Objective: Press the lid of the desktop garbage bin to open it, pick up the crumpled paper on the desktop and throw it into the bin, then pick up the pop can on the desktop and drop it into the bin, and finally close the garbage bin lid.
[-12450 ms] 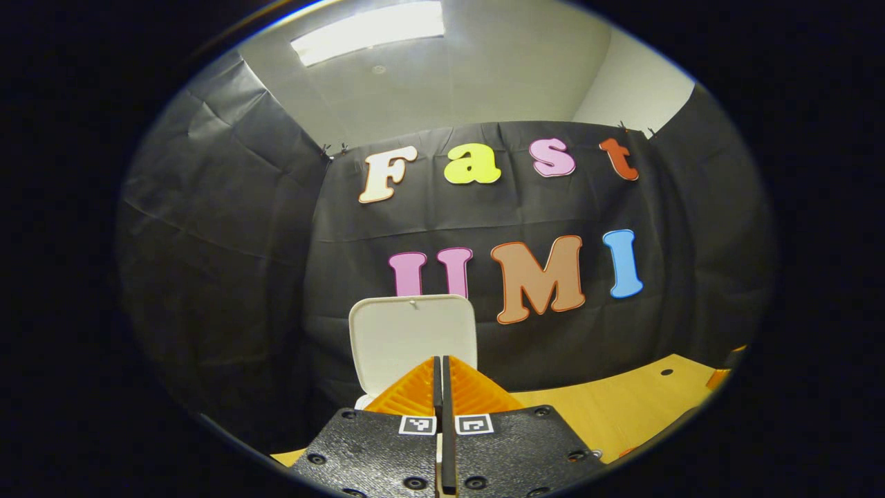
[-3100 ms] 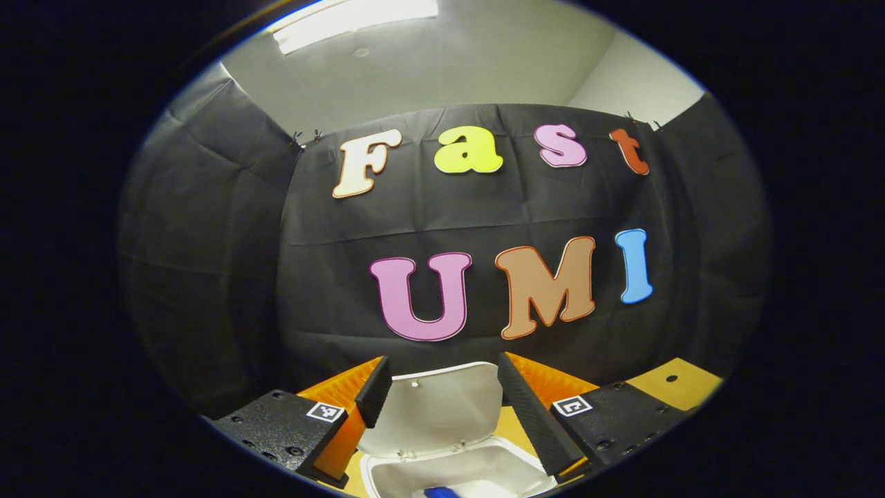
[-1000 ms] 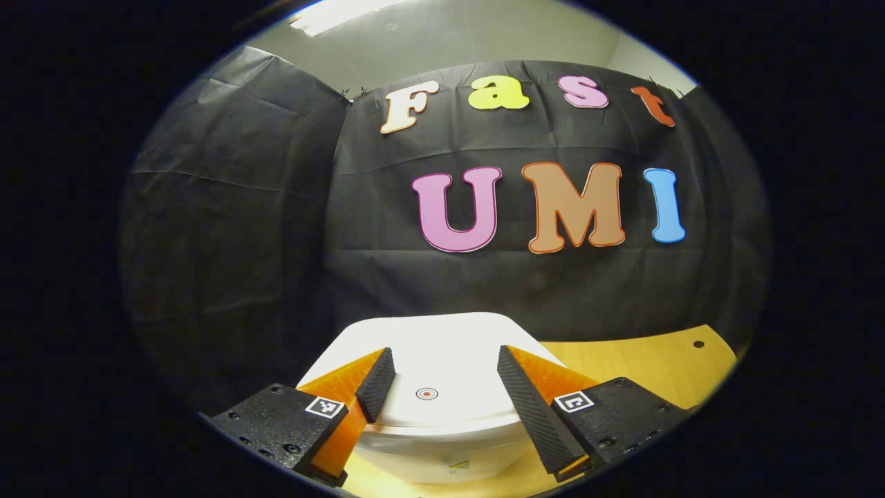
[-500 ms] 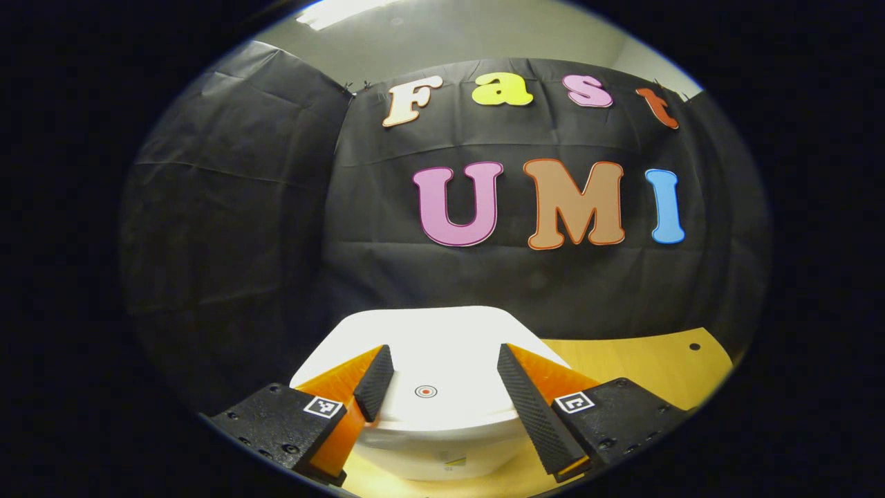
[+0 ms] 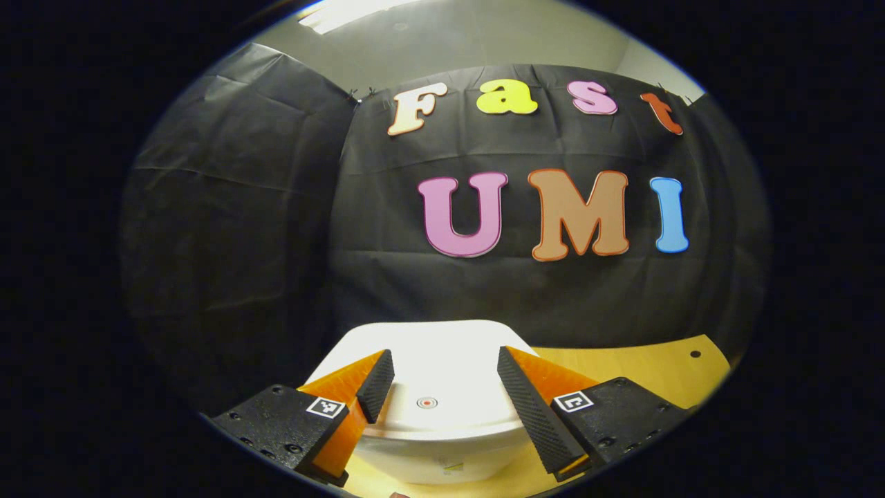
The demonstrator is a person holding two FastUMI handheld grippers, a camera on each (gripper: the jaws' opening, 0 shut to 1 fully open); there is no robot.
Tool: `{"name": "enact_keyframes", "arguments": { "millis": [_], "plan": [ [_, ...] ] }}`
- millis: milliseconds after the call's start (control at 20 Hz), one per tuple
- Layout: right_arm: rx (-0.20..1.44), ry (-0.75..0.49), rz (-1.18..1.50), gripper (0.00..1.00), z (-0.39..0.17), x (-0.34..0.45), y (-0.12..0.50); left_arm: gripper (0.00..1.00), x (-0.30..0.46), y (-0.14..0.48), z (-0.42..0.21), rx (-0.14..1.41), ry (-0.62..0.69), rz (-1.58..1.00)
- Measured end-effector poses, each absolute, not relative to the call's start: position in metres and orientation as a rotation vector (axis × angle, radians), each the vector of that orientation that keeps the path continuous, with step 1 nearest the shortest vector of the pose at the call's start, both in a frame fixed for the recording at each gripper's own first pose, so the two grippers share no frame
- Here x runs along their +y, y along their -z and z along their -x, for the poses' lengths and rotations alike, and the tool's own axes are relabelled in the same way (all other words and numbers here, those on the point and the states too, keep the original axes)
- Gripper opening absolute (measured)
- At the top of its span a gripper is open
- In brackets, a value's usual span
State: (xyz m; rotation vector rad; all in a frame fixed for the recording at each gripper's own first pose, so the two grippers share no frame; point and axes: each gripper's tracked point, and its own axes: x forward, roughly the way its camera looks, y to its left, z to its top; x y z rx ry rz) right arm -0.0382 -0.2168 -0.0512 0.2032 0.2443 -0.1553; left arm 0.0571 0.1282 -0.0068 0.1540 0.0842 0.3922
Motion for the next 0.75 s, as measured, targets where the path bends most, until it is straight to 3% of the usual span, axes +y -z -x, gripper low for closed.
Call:
{"name": "enact_keyframes", "arguments": {
  "millis": [300, 700, 750],
  "plan": [
    [0.192, 0.085, -0.195, 0.96, 0.024, -0.18, 0.033, 0.92, 0.047, -0.048, -0.049, 0.033, -0.239, -0.28],
    [0.148, 0.074, -0.125, 0.93, 0.04, -0.171, 0.021, 0.93, -0.114, -0.003, -0.004, 0.069, -0.012, -0.156],
    [0.148, 0.078, -0.121, 0.96, 0.045, -0.173, 0.023, 1.0, -0.129, 0.004, 0.002, 0.074, 0.012, -0.139]
  ]
}}
